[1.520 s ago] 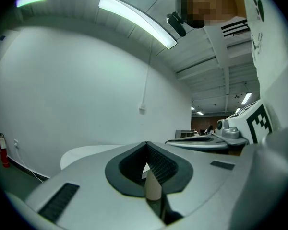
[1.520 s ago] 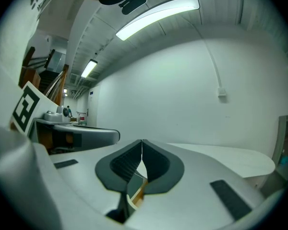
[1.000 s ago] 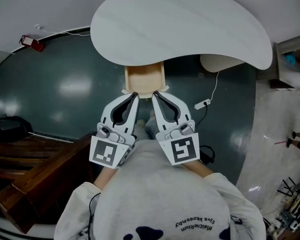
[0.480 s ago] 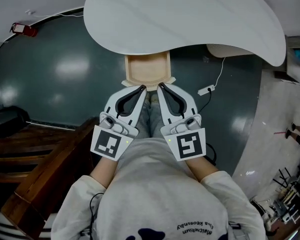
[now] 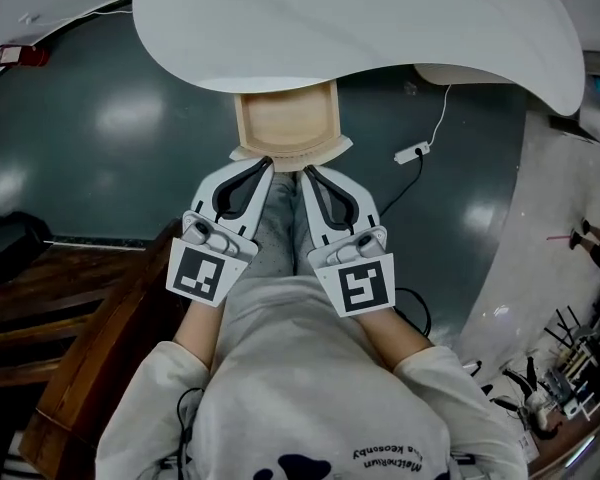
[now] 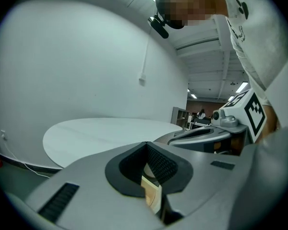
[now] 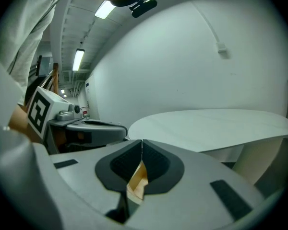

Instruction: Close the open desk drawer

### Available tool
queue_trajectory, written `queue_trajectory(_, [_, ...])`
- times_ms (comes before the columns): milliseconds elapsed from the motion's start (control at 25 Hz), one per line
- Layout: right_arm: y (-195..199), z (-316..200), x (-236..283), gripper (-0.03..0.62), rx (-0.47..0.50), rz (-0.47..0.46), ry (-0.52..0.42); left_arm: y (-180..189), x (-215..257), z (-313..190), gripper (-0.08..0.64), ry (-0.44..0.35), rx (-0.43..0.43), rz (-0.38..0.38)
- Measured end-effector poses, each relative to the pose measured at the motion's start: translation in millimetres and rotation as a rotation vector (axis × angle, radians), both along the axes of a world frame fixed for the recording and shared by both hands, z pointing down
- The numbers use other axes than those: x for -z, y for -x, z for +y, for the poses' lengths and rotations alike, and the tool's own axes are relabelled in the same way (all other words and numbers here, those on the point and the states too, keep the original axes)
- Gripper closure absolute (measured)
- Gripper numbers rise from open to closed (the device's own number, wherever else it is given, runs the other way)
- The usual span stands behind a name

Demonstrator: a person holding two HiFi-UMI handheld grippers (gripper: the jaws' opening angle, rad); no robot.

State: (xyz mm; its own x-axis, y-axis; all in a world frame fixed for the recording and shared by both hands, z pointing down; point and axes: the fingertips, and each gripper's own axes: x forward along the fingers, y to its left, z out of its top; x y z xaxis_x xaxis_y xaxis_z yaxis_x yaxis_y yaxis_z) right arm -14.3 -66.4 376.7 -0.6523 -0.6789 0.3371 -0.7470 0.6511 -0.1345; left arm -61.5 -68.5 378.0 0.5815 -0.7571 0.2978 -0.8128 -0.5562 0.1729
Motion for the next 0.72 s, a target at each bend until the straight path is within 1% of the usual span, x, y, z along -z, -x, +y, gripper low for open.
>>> queue_trajectory(320, [-5, 7, -49, 0.575, -0.015, 0.059, 0.051, -4, -33, 5, 0.552, 0.034, -0.032, 0.018])
queue_trajectory(520, [-8, 16, -81, 0.574, -0.041, 0.080, 0.116, -2, -48, 9, 0.552, 0.070, -0.041, 0.040])
queue_trajectory(720, [-12, 27, -104, 0.574, -0.057, 0.103, 0.142, -4, -59, 11, 0.552, 0.076, -0.065, 0.045])
